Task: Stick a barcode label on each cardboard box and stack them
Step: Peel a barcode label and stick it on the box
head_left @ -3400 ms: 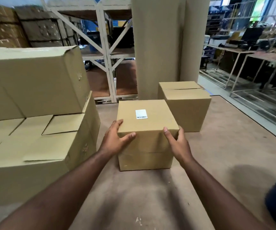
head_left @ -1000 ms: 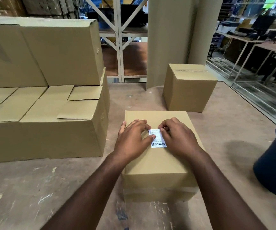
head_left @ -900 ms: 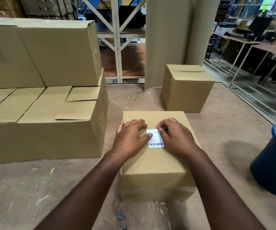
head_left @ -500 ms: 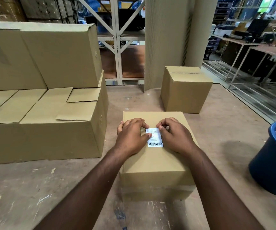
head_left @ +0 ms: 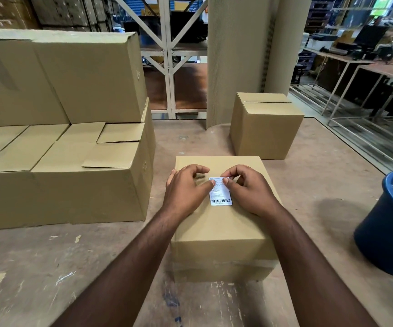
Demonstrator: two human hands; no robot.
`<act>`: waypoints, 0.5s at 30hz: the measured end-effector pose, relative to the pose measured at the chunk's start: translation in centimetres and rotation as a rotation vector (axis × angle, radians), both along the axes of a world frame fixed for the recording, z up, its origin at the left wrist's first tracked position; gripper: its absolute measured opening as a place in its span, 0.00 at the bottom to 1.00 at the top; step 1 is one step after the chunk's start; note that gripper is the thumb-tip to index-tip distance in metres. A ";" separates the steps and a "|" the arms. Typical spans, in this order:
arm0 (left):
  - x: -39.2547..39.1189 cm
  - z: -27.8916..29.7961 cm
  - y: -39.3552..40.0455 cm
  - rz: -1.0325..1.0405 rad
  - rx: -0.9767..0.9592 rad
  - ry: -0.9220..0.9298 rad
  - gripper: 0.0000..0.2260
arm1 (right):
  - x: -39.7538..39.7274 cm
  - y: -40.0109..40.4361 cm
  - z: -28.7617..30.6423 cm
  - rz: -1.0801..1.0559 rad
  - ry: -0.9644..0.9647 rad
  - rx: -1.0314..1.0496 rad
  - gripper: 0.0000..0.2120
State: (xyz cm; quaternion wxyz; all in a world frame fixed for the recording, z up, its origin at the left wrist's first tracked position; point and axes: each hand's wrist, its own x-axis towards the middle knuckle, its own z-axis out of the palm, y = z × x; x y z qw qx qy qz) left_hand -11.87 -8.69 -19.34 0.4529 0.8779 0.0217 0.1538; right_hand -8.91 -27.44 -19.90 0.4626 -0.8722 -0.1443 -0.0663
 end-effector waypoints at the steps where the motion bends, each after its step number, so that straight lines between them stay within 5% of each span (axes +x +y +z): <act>1: 0.0 0.0 0.0 -0.004 -0.020 -0.001 0.06 | -0.1 0.0 0.0 0.008 0.019 0.051 0.04; 8: -0.3 0.2 0.0 -0.079 -0.108 0.019 0.03 | -0.7 -0.4 0.6 0.023 0.057 0.241 0.03; 12: -0.4 0.0 -0.1 -0.104 -0.155 0.028 0.04 | -1.1 -0.3 0.3 -0.019 0.000 -0.070 0.11; 15: -0.2 -0.1 0.3 -0.143 -0.317 0.012 0.05 | -1.1 -0.3 0.4 0.018 0.010 0.070 0.11</act>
